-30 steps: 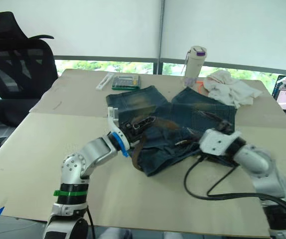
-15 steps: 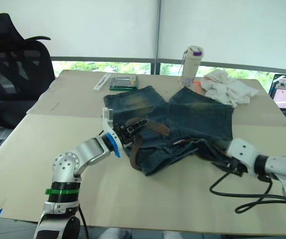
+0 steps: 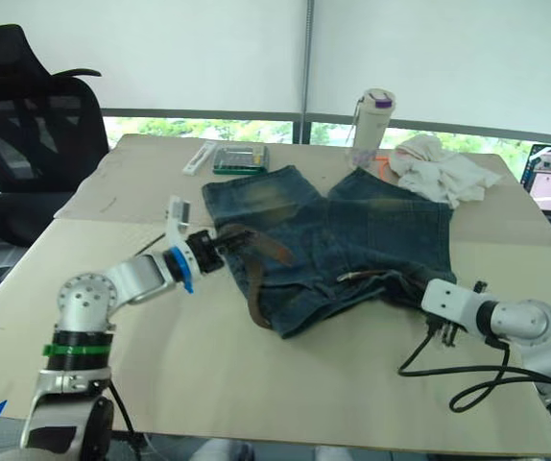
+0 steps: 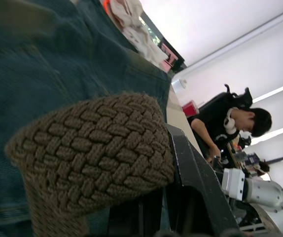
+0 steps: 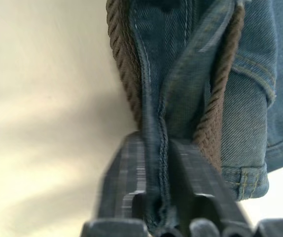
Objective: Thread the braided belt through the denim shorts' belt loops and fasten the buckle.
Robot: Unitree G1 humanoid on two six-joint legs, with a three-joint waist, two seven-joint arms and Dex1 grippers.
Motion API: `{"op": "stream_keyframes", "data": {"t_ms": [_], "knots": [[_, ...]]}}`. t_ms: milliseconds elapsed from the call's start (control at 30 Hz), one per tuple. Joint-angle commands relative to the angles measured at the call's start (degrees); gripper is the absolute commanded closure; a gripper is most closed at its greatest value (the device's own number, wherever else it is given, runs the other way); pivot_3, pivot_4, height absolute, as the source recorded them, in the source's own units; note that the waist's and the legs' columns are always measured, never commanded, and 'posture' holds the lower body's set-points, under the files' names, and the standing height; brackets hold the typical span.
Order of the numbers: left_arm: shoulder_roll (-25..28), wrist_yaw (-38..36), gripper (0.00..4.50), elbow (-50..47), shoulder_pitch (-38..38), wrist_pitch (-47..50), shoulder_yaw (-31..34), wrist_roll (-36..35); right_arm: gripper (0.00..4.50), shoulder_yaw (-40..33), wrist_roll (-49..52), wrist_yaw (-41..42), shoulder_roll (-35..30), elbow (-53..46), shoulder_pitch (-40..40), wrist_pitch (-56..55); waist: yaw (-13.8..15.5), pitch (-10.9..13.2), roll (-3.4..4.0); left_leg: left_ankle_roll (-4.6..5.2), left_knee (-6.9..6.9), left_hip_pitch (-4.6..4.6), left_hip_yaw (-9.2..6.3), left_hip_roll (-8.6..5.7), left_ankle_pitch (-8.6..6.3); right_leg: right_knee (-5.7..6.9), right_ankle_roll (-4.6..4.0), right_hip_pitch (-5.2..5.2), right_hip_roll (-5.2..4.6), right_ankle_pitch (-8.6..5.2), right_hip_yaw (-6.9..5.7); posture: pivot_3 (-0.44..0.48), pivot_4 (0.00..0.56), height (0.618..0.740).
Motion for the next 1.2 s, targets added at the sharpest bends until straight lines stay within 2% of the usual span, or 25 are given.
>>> {"op": "stream_keyframes", "data": {"t_ms": [33,133,233,333,467,567,700,767,833,967,1100,1133,1200], "knots": [[-0.3,-4.8,4.50,0.9,-3.0,0.2,0.1,3.2,4.46,-1.5,2.5,1.9,0.1,-3.4,1.0,1.3,0.1,0.0,0.00,0.00,0.01,-0.01,-0.01,-0.01,0.00,-0.03,0.00,0.02,-0.02,0.00,-0.03,0.000,0.150,0.740],[-1.0,-6.0,4.50,2.4,-4.0,-0.1,1.0,5.5,4.46,-2.7,6.6,5.4,0.2,-9.7,3.0,5.4,0.0,0.0,0.00,-0.02,0.01,-0.01,-0.01,0.02,0.01,-0.02,0.00,0.03,-0.04,0.00,-0.03,0.000,0.150,0.740],[-1.0,-7.6,4.50,3.6,-5.1,-0.5,2.2,7.2,4.46,-4.3,15.3,9.7,1.2,-19.6,5.5,14.5,-0.4,0.0,0.00,-0.01,-0.03,-0.03,-0.01,0.10,0.00,0.04,0.00,-0.07,0.03,0.00,0.02,0.000,0.150,0.740],[-0.4,-9.2,4.50,5.6,-6.9,-2.4,3.6,10.1,4.46,-5.1,22.4,14.5,-1.1,-29.6,9.3,23.9,-0.5,0.0,0.00,0.05,-0.07,-0.07,-0.03,0.13,-0.04,0.09,-0.01,-0.15,0.06,0.00,0.02,0.000,0.150,0.740],[-2.2,-8.5,4.50,8.5,-10.6,-4.9,8.8,9.7,4.46,-5.1,28.7,17.8,-2.8,-38.4,11.5,29.8,-0.2,0.0,-0.02,0.15,-0.05,-0.11,-0.06,0.10,-0.10,0.07,0.00,-0.14,-0.03,0.00,-0.02,0.000,0.150,0.740],[-3.4,-8.3,4.50,7.8,-11.1,-3.8,9.4,10.5,4.46,-3.9,23.7,15.2,-2.7,-35.7,10.7,25.8,0.1,0.0,-0.03,0.21,-0.02,-0.11,-0.06,0.05,-0.14,0.04,0.00,-0.12,-0.09,0.00,-0.03,0.000,0.150,0.740],[-4.9,-8.5,4.50,4.4,-8.8,-2.0,7.8,11.8,4.46,-1.0,4.2,4.7,-6.6,-17.4,8.0,6.0,0.4,0.0,-0.03,0.18,0.03,-0.11,-0.04,-0.06,-0.12,0.05,0.01,-0.09,-0.17,0.01,-0.04,0.000,0.150,0.740],[-5.5,-8.1,4.50,3.9,-8.5,-1.8,8.3,11.9,4.46,-0.9,0.3,1.8,-7.8,-11.4,6.9,-2.2,0.6,0.0,-0.03,0.09,0.05,-0.11,-0.03,-0.13,-0.06,0.05,0.04,-0.11,-0.22,0.02,-0.03,0.000,0.150,0.740],[-5.8,-7.9,4.50,3.7,-8.4,-1.6,8.7,12.1,4.46,-1.4,-0.3,0.4,-7.5,-8.5,6.4,-5.2,0.6,0.0,-0.04,-0.07,0.05,-0.12,-0.02,-0.11,0.03,0.05,0.04,-0.11,-0.19,0.02,-0.03,0.000,0.150,0.740],[-6.6,-7.6,4.50,3.2,-8.2,-1.2,9.1,12.0,4.46,-2.9,3.8,3.7,-6.9,-8.5,8.5,-7.8,0.2,0.0,-0.04,-0.26,0.00,-0.12,-0.02,0.02,0.15,0.06,0.04,-0.13,-0.05,0.02,-0.01,0.000,0.150,0.740],[-7.0,-7.7,4.50,3.0,-8.1,-1.1,9.0,12.4,4.46,-5.6,16.6,12.1,-6.8,-20.4,14.8,5.4,0.1,0.0,-0.04,-0.08,0.01,-0.10,-0.05,0.06,0.04,0.05,0.04,-0.05,-0.05,0.02,-0.03,0.000,0.150,0.740],[-7.1,-7.7,4.50,2.9,-8.1,-1.0,9.0,12.3,3.61,-6.6,18.9,13.2,-7.0,-22.6,15.6,8.4,0.1,0.0,-0.04,0.08,0.02,-0.10,-0.06,0.09,-0.06,0.05,0.04,-0.04,-0.03,0.03,-0.04,0.000,0.150,0.740],[-7.2,-7.8,4.50,2.8,-8.1,-0.7,9.0,12.3,2.99,-9.5,23.0,13.7,-6.7,-24.8,15.4,13.4,-0.1,0.0,-0.04,0.13,0.01,-0.10,-0.07,0.08,-0.09,0.07,0.04,-0.07,-0.06,0.03,-0.02,0.000,0.150,0.740]]}}
